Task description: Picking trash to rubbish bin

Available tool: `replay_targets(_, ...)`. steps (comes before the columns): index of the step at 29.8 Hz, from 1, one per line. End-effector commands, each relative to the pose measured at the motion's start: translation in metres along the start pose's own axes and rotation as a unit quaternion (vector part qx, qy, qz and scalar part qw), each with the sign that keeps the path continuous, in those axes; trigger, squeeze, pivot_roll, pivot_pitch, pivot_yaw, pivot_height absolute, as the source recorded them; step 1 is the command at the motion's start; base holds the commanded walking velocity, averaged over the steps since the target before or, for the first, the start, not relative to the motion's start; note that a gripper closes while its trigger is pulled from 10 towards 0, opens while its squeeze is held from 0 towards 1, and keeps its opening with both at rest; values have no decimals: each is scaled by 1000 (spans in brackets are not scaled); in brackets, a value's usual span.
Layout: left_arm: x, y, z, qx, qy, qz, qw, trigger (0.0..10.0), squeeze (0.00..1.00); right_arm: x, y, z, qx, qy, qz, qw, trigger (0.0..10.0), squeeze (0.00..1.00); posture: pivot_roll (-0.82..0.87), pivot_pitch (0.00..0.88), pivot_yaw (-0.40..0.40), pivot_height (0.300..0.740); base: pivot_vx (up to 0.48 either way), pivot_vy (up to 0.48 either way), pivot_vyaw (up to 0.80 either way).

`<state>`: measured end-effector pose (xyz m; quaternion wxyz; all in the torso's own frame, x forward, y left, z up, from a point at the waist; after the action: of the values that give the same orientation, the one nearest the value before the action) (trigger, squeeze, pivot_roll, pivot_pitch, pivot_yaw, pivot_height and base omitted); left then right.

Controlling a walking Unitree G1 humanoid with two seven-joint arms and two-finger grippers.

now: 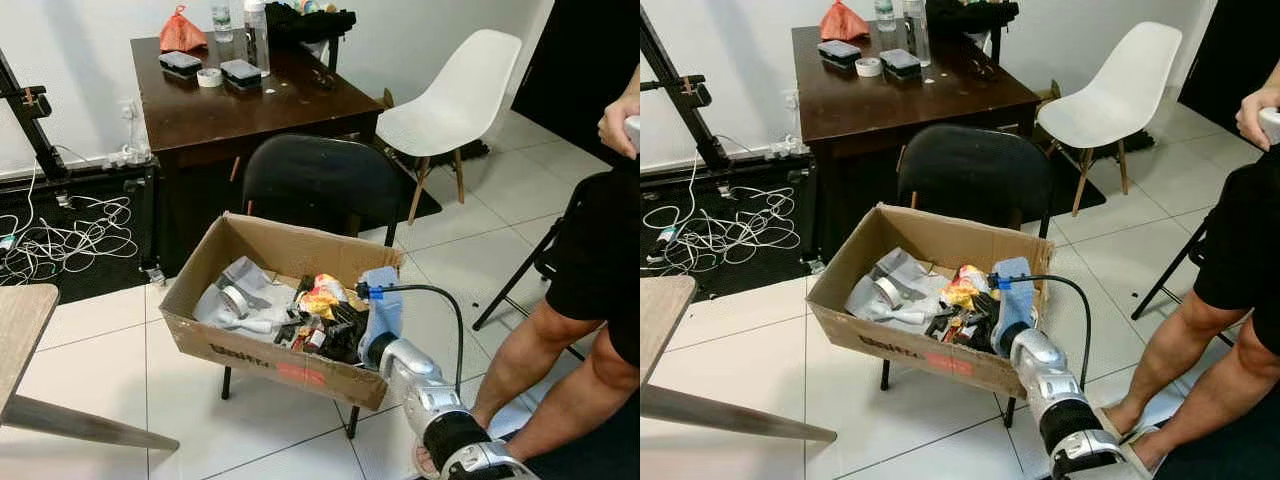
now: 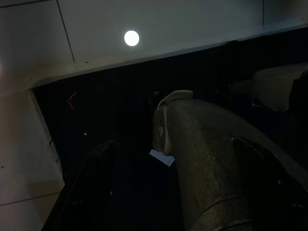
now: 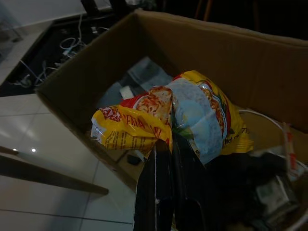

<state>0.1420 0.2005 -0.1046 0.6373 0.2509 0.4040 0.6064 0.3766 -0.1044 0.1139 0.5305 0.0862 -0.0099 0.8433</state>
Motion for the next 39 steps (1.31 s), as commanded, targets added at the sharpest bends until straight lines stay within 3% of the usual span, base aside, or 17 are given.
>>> replay_targets(1,4,5,-17,28,2,3,1000,10000,0,-2,1,-4,4,2,-8,1000,10000,0,-105,230,41,740,0,0,0)
replay_targets(3,4,5,-16,28,2,3,1000,10000,0,-4,2,-4,3,1,-12,1000,10000,0,-106,229,41,740,0,0,0)
replay_targets(5,3,5,-16,28,1,2,1000,10000,0,-7,3,-4,3,1,-21,1000,10000,75,-107,230,41,740,0,0,0)
replay_targets(6,3,4,-16,27,1,1,1000,10000,0,-8,3,-4,2,2,-25,1000,10000,176,-106,230,40,740,0,0,0)
replay_targets(7,2,4,-15,27,1,0,1000,10000,0,-10,3,-4,3,3,-30,1000,10000,424,-106,230,40,740,0,0,0)
replay_targets(8,2,4,-15,27,1,0,1000,10000,0,-10,3,-4,3,3,-30,1000,10000,424,-106,230,40,740,0,0,0)
replay_targets(9,2,4,-15,27,1,0,1000,10000,0,-10,3,-4,2,3,-32,999,10000,1000,-106,229,38,740,0,0,0)
replay_targets(19,2,4,-15,26,3,0,1000,10000,0,-19,4,3,-11,33,-63,997,10000,1000,-104,229,36,740,0,0,0)
replay_targets(23,2,4,-14,26,3,1,1000,10000,0,-15,2,11,-32,28,-42,998,10000,1000,-104,222,34,740,0,0,0)
replay_targets(24,2,4,-14,26,2,2,1000,10000,0,-7,0,15,-45,11,-10,999,10000,0,-104,222,34,740,0,0,0)
replay_targets(26,2,4,-14,26,3,2,1000,10000,0,0,-1,18,-55,-4,18,998,10000,0,-104,218,33,740,0,0,0)
replay_targets(27,2,3,-13,26,3,3,1000,10000,0,23,-1,24,-73,-38,112,990,10000,0,-104,214,31,740,0,0,0)
replay_targets(29,2,3,-13,27,3,3,1000,10000,0,34,1,25,-80,-43,162,983,10000,0,-108,211,30,740,0,0,0)
replay_targets(31,2,3,-13,27,3,3,1000,10000,0,36,2,24,-79,-41,171,981,10000,0,-108,211,30,740,0,0,0)
replay_targets(34,1,2,-12,27,2,2,1000,10000,0,50,6,6,-44,-5,214,976,10000,0,-106,203,25,740,0,0,0)
replay_targets(39,0,2,-11,25,3,2,1000,10000,0,51,8,-7,-18,7,216,976,10000,0,-102,204,25,740,0,0,153)
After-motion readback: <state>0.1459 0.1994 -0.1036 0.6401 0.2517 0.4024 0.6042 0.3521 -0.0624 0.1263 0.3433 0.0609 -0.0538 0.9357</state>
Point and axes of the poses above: a point about 5 cm out from each wrist's last joint towards the gripper, its own y axis pointing back from the gripper into the wrist, its own z axis along the axis of the wrist's last joint, x = y × z, the point moved 1 cm from there along -y, pointing out of the wrist towards the gripper, and after that the axes turned 3 degrees about -y, right-handed, at the moved point
